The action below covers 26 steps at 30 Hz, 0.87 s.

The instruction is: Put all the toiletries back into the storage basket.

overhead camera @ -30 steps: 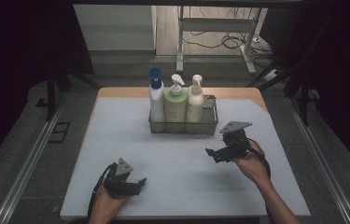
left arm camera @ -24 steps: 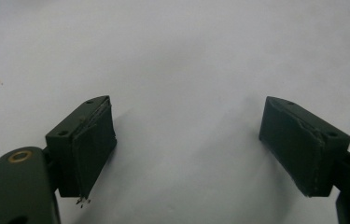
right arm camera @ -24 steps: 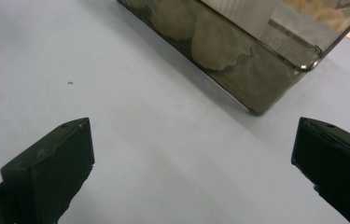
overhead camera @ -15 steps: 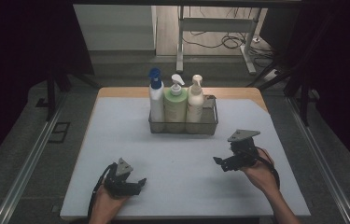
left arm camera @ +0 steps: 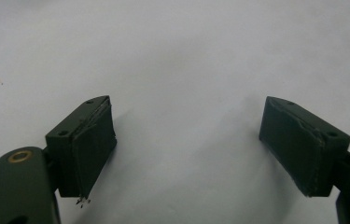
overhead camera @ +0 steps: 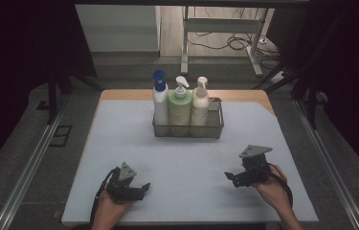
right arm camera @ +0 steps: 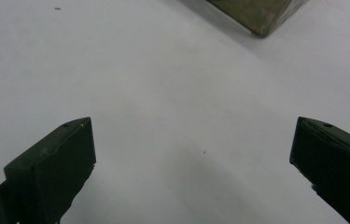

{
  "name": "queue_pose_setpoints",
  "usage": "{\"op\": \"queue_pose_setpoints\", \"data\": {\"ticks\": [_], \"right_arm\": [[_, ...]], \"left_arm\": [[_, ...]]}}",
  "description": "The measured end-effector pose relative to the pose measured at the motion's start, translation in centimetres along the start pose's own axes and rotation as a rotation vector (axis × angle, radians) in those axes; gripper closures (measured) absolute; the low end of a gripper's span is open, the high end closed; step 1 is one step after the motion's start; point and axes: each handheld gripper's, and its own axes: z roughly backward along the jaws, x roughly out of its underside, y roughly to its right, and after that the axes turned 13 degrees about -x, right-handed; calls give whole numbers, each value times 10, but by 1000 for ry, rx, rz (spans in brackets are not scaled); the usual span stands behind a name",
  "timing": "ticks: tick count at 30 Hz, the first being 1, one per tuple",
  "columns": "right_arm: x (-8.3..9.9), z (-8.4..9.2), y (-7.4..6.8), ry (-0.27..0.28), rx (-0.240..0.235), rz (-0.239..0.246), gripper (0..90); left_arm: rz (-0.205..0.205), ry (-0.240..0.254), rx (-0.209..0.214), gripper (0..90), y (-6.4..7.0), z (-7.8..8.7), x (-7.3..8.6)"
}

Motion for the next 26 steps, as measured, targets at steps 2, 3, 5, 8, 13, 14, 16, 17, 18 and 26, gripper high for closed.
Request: {"op": "queue_pose_setpoints", "data": {"ticks": [2,3,5,8,13,14,16,17,18,26], "right_arm": [[6,-3,-1,-6,-3,-6,8],[9,-4,-1,-7,-4,-10,10],[15,-7,-2,-17,-14,-14,12],[24,-12,-3,-13,-24,-20,11],[36,-20,-5,-7,-32,-43,8],[38,-21,-4,-8,-31,-44,9],[41,-23,-4,-3,-34,-47,2],[43,-23,-3,9,-39,-53,0],[44,-23,-3,17,-41,-53,0],[46,-24,-3,27,-39,-55,0]], "left_arm": [[0,0,-1,177,0,0,0],[0,0,0,176,0,0,0],[0,0,0,176,0,0,0],[0,1,0,177,0,0,0],[-1,1,-1,177,0,0,0],[-1,1,-1,176,0,0,0],[-1,1,-1,176,0,0,0],[-1,1,-1,176,0,0,0],[-1,1,-1,176,0,0,0],[1,0,0,176,0,0,0]]}}
